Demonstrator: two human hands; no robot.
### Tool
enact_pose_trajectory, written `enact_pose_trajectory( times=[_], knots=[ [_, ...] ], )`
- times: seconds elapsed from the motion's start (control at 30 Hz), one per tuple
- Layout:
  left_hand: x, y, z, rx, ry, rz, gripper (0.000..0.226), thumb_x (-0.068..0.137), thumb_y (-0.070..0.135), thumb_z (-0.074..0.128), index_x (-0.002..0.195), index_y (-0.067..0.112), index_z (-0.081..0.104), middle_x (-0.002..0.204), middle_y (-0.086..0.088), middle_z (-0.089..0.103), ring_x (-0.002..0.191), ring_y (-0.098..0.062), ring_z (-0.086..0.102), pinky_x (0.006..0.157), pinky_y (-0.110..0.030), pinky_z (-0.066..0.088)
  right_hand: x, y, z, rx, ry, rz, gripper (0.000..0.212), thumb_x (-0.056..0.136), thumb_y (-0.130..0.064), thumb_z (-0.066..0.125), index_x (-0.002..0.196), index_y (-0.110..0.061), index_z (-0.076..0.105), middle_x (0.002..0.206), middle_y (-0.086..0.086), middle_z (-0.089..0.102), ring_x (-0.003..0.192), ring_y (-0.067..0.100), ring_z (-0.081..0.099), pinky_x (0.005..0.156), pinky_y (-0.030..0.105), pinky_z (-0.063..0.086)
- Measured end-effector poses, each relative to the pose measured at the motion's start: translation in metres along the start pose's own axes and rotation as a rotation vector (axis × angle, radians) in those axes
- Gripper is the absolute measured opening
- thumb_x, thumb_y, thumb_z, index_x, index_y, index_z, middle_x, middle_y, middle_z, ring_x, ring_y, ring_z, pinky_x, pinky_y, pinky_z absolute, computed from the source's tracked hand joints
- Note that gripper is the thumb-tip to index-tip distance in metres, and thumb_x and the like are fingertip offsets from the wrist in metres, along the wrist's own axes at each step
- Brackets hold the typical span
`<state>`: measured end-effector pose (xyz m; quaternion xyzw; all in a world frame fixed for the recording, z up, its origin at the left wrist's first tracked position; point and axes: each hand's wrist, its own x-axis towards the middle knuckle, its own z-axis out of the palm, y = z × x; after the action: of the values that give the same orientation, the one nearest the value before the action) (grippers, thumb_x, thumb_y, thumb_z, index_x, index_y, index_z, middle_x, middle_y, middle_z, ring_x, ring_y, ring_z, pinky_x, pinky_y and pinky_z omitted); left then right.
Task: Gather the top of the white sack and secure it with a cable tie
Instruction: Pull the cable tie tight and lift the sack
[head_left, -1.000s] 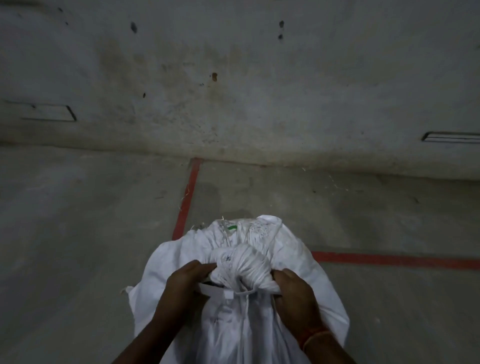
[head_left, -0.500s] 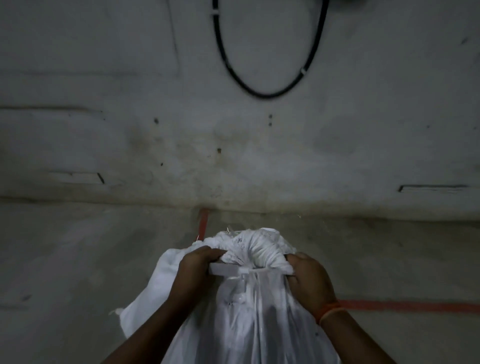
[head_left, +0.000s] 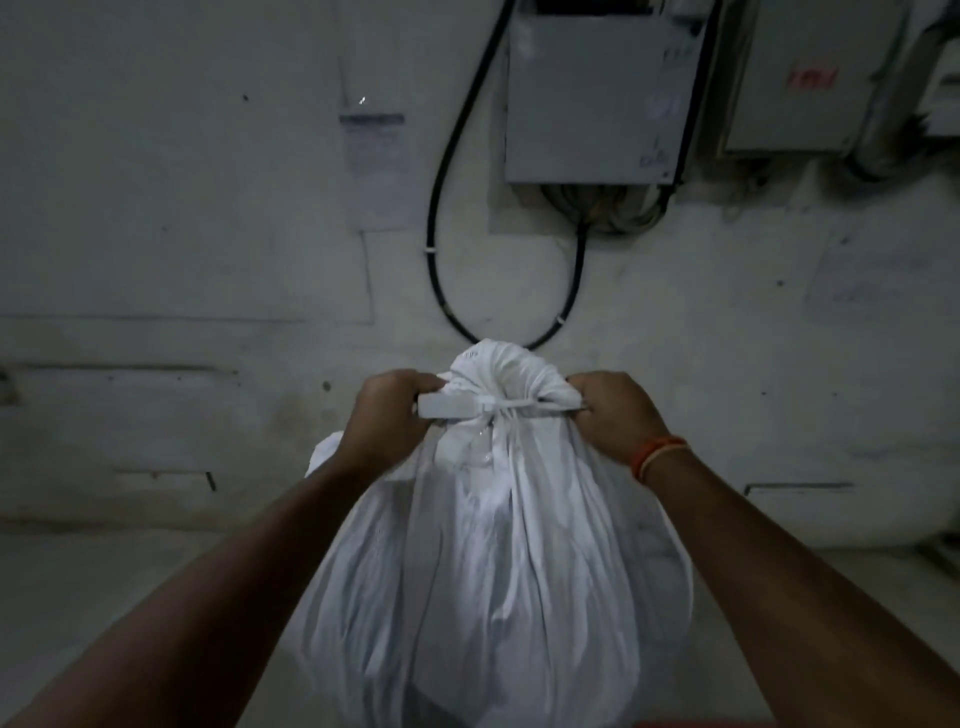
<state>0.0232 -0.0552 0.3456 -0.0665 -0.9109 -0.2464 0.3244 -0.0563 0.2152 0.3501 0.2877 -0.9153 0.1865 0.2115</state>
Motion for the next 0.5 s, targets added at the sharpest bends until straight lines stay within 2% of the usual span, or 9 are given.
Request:
enact_pose_trajectory(
  times=[0.07,0.13,0.2,0.23,0.3,0.37,0.5],
  knots=[
    [0.020,0.014,-0.010,-0.015,0.037,0.044,0.020,0.068,0.016,0.083,0.088,0.016,0.081,0.085,-0.003,0.079,0.081,-0.019,0.074,0.069,-0.024,0.052,0.011,0.002,-0.021,0.013,0.049,0.001,0.027,0.068,-0.023,0.046,0.072,-0.009,0.069,0.080,0.018,0.074,0.076,0.035,0.069,0.061,0.027,0.037],
    [0.037,0.028,-0.014,-0.032,0.062,0.078,0.020,0.068,0.012,0.086,0.088,0.015,0.081,0.084,-0.005,0.079,0.078,-0.017,0.072,0.069,-0.030,0.055,0.017,0.006,-0.039,0.014,0.095,0.012,0.021,0.069,-0.020,0.048,0.069,-0.011,0.067,0.077,0.017,0.074,0.074,0.034,0.068,0.061,0.025,0.035],
    [0.052,0.040,-0.014,-0.047,0.076,0.097,0.024,0.069,0.013,0.087,0.093,0.015,0.082,0.089,-0.005,0.080,0.079,-0.010,0.068,0.070,-0.024,0.052,0.021,0.014,-0.051,0.011,0.129,0.040,0.012,0.073,-0.014,0.054,0.066,-0.013,0.064,0.074,0.016,0.073,0.072,0.033,0.067,0.060,0.025,0.033],
    [0.058,0.045,-0.013,-0.056,0.080,0.108,0.026,0.069,0.013,0.087,0.094,0.015,0.082,0.090,-0.004,0.080,0.079,-0.007,0.066,0.070,-0.022,0.050,0.022,0.019,-0.054,0.010,0.141,0.051,0.013,0.075,-0.009,0.058,0.065,-0.015,0.063,0.073,0.016,0.072,0.071,0.032,0.067,0.060,0.024,0.033],
    [0.069,0.056,-0.007,-0.064,0.089,0.145,0.025,0.069,0.013,0.086,0.093,0.016,0.082,0.088,-0.003,0.080,0.078,-0.009,0.069,0.070,-0.026,0.056,0.023,0.032,-0.061,0.014,0.163,0.056,0.022,0.075,-0.003,0.063,0.063,-0.020,0.057,0.070,0.014,0.071,0.068,0.032,0.067,0.059,0.025,0.033],
    [0.078,0.064,0.002,-0.061,0.085,0.164,0.026,0.069,0.014,0.086,0.094,0.017,0.082,0.089,-0.004,0.080,0.080,-0.015,0.072,0.073,-0.034,0.061,0.021,0.046,-0.065,0.026,0.174,0.053,0.023,0.074,-0.005,0.062,0.062,-0.022,0.053,0.067,0.014,0.070,0.066,0.031,0.066,0.058,0.026,0.035],
    [0.092,0.087,0.030,-0.046,0.048,0.195,0.026,0.071,0.017,0.086,0.097,0.018,0.081,0.091,-0.004,0.080,0.082,-0.018,0.074,0.075,-0.040,0.061,0.010,0.081,-0.074,0.050,0.176,0.062,0.010,0.070,-0.018,0.052,0.060,-0.020,0.053,0.063,0.012,0.067,0.061,0.029,0.064,0.056,0.031,0.043]
  ],
)
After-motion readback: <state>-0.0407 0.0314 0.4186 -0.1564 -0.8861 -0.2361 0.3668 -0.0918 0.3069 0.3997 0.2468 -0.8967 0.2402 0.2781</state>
